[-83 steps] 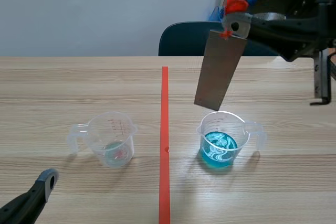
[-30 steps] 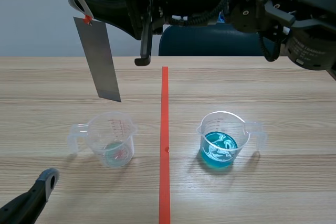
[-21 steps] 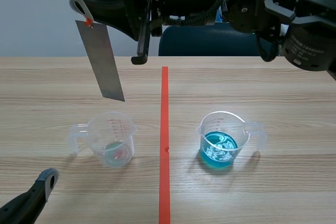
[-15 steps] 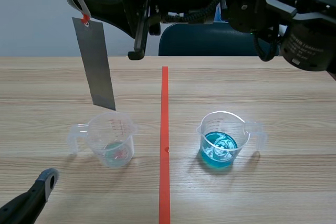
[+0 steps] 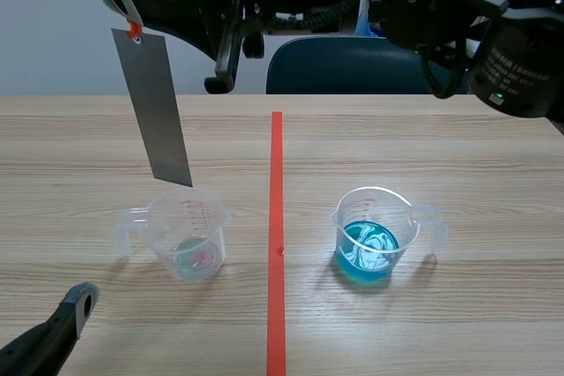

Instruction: Do the redox reaction experiment

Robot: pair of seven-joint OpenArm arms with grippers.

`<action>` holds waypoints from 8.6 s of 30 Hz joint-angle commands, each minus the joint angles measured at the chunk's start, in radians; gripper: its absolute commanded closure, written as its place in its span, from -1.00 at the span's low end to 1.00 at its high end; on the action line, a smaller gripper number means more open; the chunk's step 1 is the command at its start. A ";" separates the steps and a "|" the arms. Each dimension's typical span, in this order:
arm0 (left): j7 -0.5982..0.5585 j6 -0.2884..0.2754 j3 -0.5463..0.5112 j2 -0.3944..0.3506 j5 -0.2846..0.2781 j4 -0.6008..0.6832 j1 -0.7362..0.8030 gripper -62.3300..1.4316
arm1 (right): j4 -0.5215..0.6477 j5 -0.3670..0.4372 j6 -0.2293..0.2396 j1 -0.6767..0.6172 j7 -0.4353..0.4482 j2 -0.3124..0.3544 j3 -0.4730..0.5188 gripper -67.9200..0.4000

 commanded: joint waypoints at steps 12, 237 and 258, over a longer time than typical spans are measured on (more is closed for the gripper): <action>-0.016 -0.002 0.004 -0.003 0.002 0.017 0.000 -0.97 | 0.017 0.014 0.006 0.005 0.000 -0.004 -0.021 0.96; -0.016 -0.002 0.004 -0.003 0.002 0.017 0.000 -0.97 | -0.424 -0.828 0.006 -0.080 0.442 -0.266 -0.111 -1.00; -0.016 -0.002 0.004 -0.003 0.002 0.017 0.000 -0.97 | -0.424 -0.828 0.006 -0.080 0.442 -0.266 -0.111 -1.00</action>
